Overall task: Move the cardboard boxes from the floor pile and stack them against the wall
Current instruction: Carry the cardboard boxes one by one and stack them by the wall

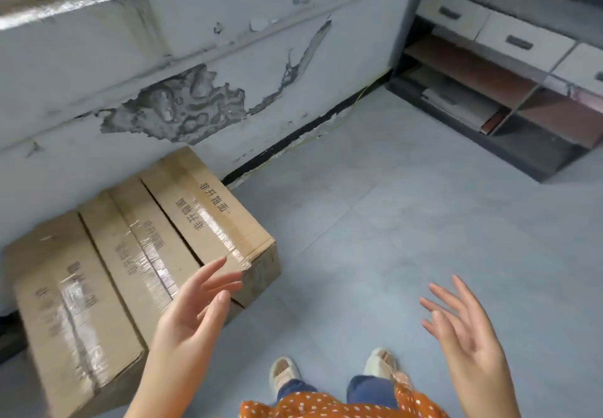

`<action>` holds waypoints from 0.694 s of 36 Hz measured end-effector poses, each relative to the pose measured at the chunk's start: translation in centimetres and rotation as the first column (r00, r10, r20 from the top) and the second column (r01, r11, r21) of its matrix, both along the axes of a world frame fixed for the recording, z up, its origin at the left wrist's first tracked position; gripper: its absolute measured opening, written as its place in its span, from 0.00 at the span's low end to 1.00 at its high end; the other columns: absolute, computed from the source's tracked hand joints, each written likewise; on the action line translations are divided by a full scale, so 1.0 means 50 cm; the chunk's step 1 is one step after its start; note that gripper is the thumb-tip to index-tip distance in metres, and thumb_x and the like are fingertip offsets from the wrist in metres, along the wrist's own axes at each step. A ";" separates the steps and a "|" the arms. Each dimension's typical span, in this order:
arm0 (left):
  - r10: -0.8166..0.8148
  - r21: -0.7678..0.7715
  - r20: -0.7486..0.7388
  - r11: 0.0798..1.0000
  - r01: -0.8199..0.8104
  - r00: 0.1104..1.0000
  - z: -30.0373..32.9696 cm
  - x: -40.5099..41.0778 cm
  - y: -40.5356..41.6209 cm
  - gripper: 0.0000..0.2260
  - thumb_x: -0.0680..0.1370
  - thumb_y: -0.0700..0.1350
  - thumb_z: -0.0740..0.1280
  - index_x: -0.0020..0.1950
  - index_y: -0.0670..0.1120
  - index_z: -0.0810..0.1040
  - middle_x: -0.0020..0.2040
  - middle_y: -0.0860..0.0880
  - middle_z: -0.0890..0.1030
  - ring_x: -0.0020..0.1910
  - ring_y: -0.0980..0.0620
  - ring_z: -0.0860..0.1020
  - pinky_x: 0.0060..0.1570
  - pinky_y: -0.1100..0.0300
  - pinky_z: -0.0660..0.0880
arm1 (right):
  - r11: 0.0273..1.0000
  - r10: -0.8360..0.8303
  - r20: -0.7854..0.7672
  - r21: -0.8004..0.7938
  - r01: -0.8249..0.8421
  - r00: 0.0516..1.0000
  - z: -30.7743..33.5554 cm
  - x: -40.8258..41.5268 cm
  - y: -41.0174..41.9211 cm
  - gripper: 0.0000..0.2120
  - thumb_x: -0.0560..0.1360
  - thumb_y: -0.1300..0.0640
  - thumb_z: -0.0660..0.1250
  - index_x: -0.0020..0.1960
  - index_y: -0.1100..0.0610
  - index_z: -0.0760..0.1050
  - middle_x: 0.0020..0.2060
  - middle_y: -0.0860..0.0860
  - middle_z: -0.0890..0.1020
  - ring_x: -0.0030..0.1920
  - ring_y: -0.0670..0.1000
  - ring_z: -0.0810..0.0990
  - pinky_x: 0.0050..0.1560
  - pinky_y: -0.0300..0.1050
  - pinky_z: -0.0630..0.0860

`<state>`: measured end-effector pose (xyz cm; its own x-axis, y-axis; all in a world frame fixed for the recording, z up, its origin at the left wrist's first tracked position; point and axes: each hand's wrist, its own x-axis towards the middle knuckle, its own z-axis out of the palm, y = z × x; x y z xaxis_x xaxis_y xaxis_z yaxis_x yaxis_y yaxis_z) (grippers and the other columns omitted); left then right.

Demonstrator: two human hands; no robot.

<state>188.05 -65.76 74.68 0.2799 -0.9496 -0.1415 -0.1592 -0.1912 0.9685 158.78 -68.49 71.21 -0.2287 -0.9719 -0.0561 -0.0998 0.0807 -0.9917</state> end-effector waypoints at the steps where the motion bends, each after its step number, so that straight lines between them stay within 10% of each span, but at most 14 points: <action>1: -0.050 0.012 0.009 0.999 0.050 0.999 0.003 -0.009 -0.003 0.28 0.60 0.76 0.65 0.58 0.71 0.74 0.59 0.59 0.80 0.60 0.57 0.77 0.59 0.57 0.73 | 0.999 -0.038 -0.001 -0.007 0.038 0.999 0.001 -0.013 0.020 0.28 0.61 0.27 0.70 0.59 0.30 0.73 0.58 0.41 0.80 0.56 0.46 0.82 0.54 0.46 0.78; 6: -0.232 0.004 0.030 0.973 0.232 0.972 0.020 -0.079 -0.018 0.16 0.67 0.65 0.65 0.55 0.75 0.73 0.60 0.63 0.78 0.62 0.56 0.76 0.60 0.58 0.71 | 0.976 -0.217 -0.017 -0.032 0.217 0.976 0.012 -0.082 0.118 0.33 0.58 0.23 0.68 0.61 0.30 0.71 0.59 0.41 0.80 0.56 0.46 0.81 0.57 0.52 0.75; 12: -0.485 -0.014 0.040 0.874 0.486 0.873 0.016 -0.212 -0.010 0.28 0.58 0.79 0.63 0.57 0.75 0.72 0.60 0.63 0.78 0.62 0.58 0.76 0.60 0.60 0.71 | 0.901 -0.433 -0.025 -0.044 0.432 0.901 0.023 -0.185 0.262 0.32 0.58 0.23 0.68 0.60 0.28 0.71 0.59 0.41 0.80 0.56 0.46 0.82 0.55 0.50 0.77; 16: -0.558 -0.061 0.021 0.827 0.559 0.829 0.011 -0.341 0.025 0.13 0.71 0.64 0.67 0.56 0.71 0.75 0.56 0.54 0.82 0.55 0.57 0.80 0.56 0.63 0.75 | 0.837 -0.548 -0.030 -0.030 0.547 0.836 0.023 -0.272 0.379 0.31 0.57 0.23 0.67 0.59 0.27 0.71 0.59 0.40 0.80 0.56 0.45 0.82 0.56 0.48 0.77; 25: -0.678 -0.075 -0.042 0.734 0.675 0.734 -0.015 -0.641 0.185 0.17 0.68 0.55 0.67 0.57 0.60 0.79 0.51 0.52 0.84 0.51 0.53 0.83 0.56 0.54 0.75 | 0.685 -0.728 -0.052 -0.011 0.728 0.684 0.040 -0.505 0.632 0.33 0.56 0.22 0.67 0.59 0.28 0.71 0.58 0.40 0.80 0.56 0.45 0.81 0.57 0.51 0.75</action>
